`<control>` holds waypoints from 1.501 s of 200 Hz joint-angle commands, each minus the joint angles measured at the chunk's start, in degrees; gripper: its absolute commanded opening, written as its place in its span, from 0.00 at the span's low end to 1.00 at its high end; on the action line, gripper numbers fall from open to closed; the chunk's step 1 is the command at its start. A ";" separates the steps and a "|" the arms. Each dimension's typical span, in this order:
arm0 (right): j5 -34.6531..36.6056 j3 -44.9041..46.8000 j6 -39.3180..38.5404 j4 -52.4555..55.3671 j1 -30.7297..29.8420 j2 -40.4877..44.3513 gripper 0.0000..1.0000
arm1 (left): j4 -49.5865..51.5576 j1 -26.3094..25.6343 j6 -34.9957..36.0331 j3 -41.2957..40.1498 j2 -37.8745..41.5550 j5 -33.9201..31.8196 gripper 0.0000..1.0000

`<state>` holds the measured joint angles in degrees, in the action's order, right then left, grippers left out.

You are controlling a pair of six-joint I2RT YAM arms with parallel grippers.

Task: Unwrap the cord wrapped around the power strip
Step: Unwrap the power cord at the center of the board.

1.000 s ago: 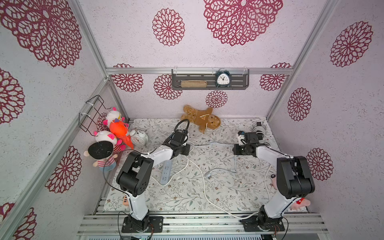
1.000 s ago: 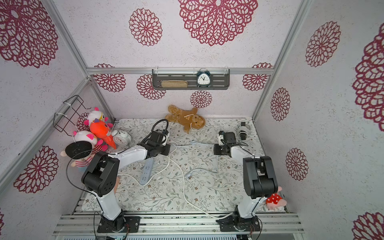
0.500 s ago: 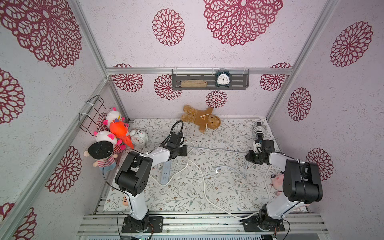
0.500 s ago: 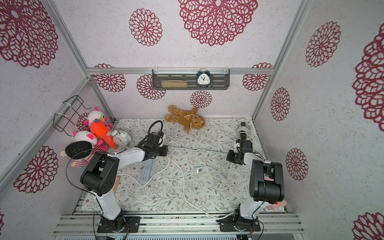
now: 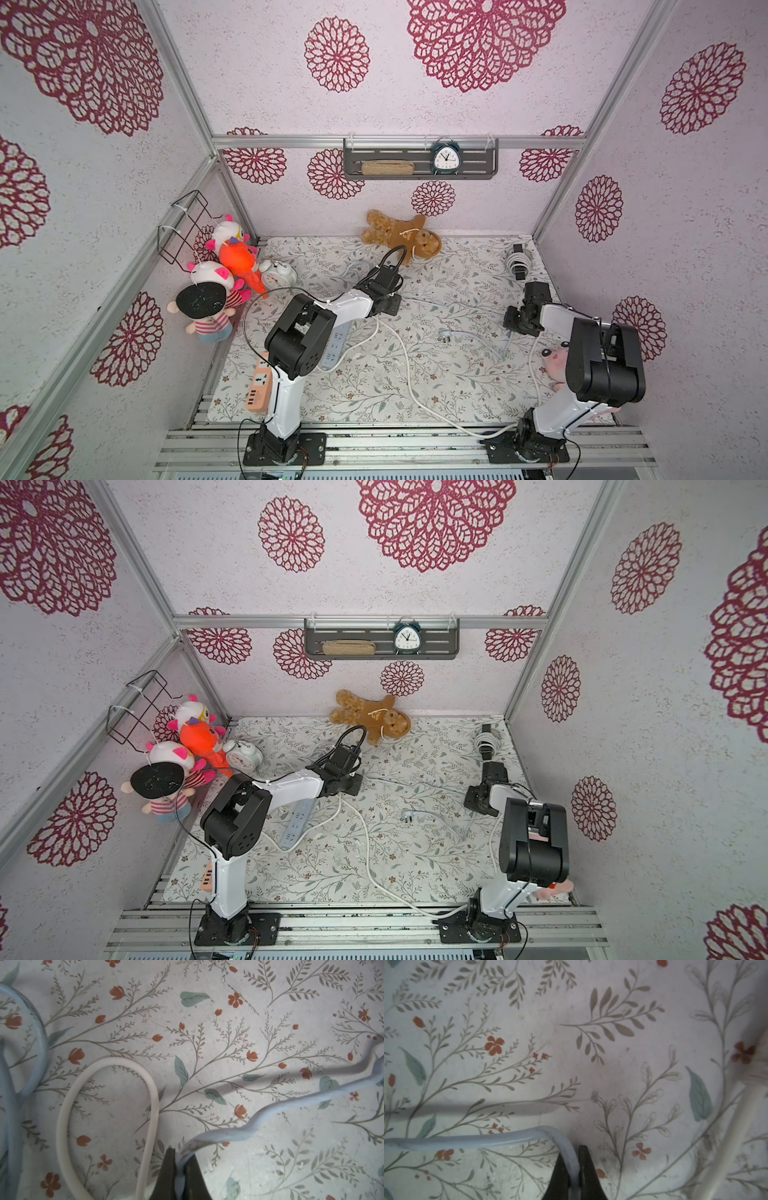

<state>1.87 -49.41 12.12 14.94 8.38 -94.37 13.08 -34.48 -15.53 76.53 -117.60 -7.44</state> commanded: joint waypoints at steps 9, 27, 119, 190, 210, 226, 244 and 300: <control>12.37 -1.71 1.41 5.56 1.46 0.92 0.15 | 1.09 0.07 1.35 2.22 -2.11 -0.35 0.04; 11.56 -1.28 1.59 6.57 1.29 2.16 0.16 | 0.72 -1.12 2.47 2.21 -2.57 3.25 0.23; 4.32 -3.64 1.06 8.23 -1.80 9.09 0.51 | -1.55 -2.78 4.79 0.30 2.21 3.84 0.97; 4.95 -7.75 0.65 10.03 -6.52 12.77 0.64 | 4.21 -2.18 5.77 -0.89 13.99 -2.87 0.97; 1.98 -9.68 -0.12 8.98 -11.48 12.81 0.63 | 10.86 0.88 2.16 -2.76 17.44 -5.64 0.96; -2.48 -10.77 -0.65 5.66 -17.65 11.56 0.61 | 12.23 5.13 -1.64 -7.38 21.10 -3.20 0.84; -5.40 -14.07 -3.00 2.26 -26.36 7.38 0.57 | 12.77 10.01 -5.95 -12.33 24.46 -0.14 0.74; -9.70 -35.20 -11.63 -1.06 -45.32 -16.21 0.53 | 9.31 18.57 -15.11 -22.25 29.95 3.47 0.65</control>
<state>-4.71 -77.58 5.17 15.31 -33.34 -103.44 23.00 -16.91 -25.41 55.37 -90.00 -5.80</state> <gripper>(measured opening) 0.536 0.668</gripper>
